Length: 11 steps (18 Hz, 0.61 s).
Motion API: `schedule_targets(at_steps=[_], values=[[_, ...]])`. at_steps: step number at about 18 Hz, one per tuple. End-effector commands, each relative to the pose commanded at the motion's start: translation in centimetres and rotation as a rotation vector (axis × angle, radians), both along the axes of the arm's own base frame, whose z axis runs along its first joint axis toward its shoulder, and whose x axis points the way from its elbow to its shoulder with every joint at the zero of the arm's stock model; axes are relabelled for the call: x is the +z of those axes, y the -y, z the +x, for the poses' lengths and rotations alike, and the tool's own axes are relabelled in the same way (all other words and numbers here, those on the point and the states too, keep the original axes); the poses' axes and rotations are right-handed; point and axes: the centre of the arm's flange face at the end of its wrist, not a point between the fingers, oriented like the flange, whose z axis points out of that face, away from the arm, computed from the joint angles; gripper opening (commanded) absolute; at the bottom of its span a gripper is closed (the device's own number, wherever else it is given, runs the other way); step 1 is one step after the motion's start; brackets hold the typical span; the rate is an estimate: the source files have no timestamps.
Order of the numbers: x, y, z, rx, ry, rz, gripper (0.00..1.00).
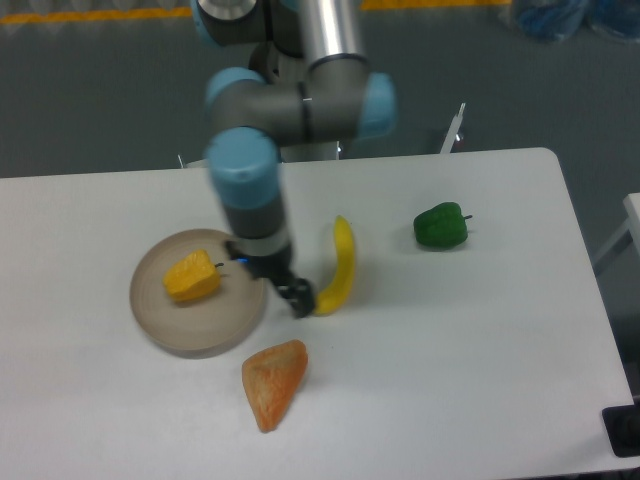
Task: Place the yellow pepper on the plate
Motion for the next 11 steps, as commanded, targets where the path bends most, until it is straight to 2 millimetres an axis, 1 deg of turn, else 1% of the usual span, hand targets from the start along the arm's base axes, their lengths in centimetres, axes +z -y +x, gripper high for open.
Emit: schedule_targets(at_steps=[1,2,3,7,9,10,11], values=[[-0.4,0.3,-1.9,0.006,0.006,-0.004,1.00],[-0.3,0.6,-3.7,0.013,0.007,-0.001,1.00],[-1.1,1.0,-5.8,0.022,0.015,-0.010,1.00],[-2.6,1.6,-12.0,0.003,0.023,-0.023,1.00],[-3.1,1.5,-13.3,0.000,0.030,-0.022,1.00],[-3.6,2.0,-14.5,-0.002,0.048,-0.013,1.00],[-3.8,2.1,-15.3,-0.023,0.055,-0.008,1.00]])
